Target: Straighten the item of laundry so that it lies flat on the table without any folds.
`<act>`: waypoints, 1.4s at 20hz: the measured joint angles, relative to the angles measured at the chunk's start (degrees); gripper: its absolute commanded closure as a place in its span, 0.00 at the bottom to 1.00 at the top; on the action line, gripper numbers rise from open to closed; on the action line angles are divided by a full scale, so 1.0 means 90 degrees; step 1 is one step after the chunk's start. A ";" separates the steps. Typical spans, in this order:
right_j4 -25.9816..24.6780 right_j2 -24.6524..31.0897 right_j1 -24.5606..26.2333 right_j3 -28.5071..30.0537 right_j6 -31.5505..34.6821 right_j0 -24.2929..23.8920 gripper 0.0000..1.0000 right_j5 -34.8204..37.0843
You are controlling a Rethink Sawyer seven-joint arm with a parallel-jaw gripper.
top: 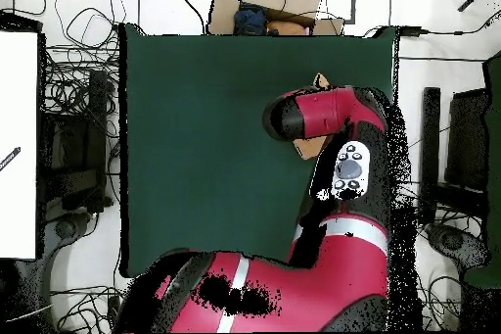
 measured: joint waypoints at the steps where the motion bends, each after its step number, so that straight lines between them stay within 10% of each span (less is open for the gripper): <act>1: 0.0042 0.0005 -0.0093 0.0082 0.0000 0.0007 1.00 0.0102; 15: 0.0620 0.0121 -0.1722 0.0683 0.0000 0.0260 1.00 0.2457; 28: 0.0769 0.0424 -0.2404 0.1012 0.0000 0.0234 1.00 0.2530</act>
